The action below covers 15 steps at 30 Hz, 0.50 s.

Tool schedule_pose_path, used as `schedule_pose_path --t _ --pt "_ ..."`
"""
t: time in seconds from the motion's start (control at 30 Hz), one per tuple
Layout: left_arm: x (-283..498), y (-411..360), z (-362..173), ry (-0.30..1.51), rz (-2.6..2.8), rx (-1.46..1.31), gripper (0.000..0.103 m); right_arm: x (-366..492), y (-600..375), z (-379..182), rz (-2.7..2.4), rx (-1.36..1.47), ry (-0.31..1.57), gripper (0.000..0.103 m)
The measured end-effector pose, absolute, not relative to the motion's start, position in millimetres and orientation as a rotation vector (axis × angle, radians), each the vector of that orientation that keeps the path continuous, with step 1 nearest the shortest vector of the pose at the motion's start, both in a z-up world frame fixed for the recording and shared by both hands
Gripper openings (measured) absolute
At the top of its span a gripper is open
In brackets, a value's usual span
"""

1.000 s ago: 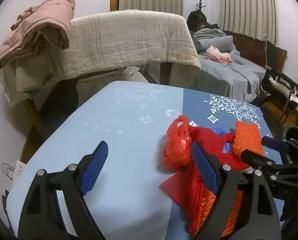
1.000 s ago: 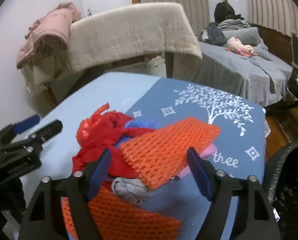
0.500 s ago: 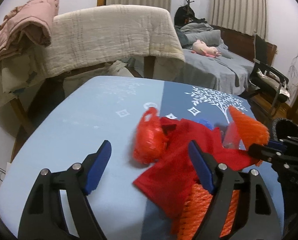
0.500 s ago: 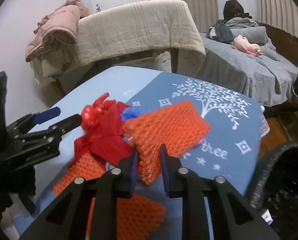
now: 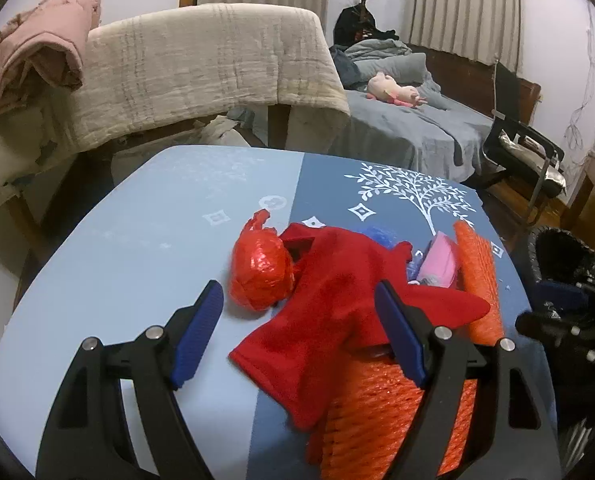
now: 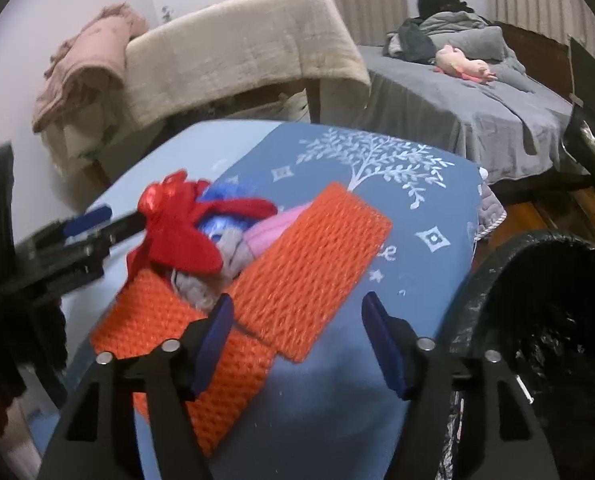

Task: Collect trash
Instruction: 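Grasp the red cloth with the left tool while the right tool grasps an orange foam net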

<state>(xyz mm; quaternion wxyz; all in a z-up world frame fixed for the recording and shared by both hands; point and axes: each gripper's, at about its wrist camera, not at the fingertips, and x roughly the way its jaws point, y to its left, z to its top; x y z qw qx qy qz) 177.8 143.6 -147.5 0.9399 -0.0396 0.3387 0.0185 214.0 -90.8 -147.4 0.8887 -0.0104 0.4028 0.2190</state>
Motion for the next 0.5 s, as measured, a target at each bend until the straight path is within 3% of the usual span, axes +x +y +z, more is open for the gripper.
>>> schedule_pose_path --t 0.17,0.33,0.43,0.5 --pt "183.6 139.9 -152.3 0.707 0.017 -0.087 0.075 227.0 -85.8 -145.0 0.438 0.019 0.829 0.073" --pt "190.8 136.3 -159.0 0.741 -0.030 -0.093 0.053 247.6 -80.7 -164.1 0.369 0.016 0.882 0.073" --pt "191.7 131.4 -162.0 0.752 -0.056 -0.085 0.044 252.6 -77.5 -177.8 0.363 0.003 0.915 0.073" --pt "192.9 128.0 -165.1 0.761 -0.074 -0.085 0.036 254.4 -76.3 -187.8 0.370 0.020 0.943 0.062"
